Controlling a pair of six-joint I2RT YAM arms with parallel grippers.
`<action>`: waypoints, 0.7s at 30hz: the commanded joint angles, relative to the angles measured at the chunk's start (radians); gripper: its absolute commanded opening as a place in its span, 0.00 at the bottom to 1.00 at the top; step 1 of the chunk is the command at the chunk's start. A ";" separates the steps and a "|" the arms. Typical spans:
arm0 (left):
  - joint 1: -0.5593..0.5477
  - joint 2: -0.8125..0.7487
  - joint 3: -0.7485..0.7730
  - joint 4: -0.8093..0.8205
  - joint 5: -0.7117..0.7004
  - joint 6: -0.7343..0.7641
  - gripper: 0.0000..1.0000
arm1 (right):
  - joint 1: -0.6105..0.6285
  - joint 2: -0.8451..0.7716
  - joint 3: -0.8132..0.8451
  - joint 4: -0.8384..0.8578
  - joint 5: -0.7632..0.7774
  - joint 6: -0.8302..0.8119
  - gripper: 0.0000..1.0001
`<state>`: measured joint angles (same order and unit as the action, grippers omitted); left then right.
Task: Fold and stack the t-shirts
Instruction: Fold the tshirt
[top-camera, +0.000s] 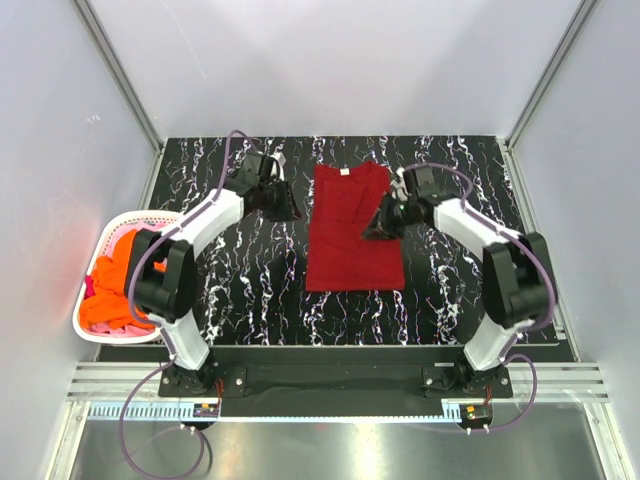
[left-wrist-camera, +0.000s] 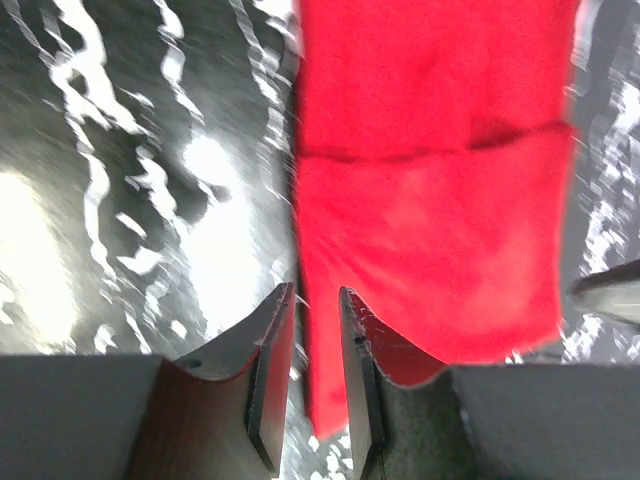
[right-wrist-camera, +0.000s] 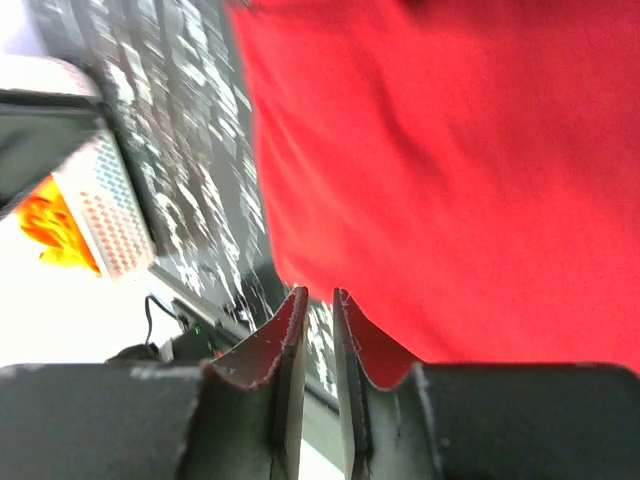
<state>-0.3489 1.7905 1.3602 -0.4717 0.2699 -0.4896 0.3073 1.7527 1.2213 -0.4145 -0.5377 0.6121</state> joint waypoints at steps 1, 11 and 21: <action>-0.094 -0.075 -0.103 0.033 0.040 -0.032 0.30 | -0.002 -0.105 -0.167 -0.064 0.105 0.066 0.21; -0.202 -0.051 -0.343 0.188 0.042 -0.130 0.29 | -0.010 -0.208 -0.324 -0.168 0.307 -0.001 0.16; -0.213 -0.029 -0.432 0.194 -0.034 -0.136 0.28 | -0.011 -0.223 -0.316 -0.228 0.438 -0.052 0.15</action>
<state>-0.5556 1.7508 0.9691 -0.2970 0.3065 -0.6296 0.3000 1.5608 0.8913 -0.6128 -0.1837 0.5922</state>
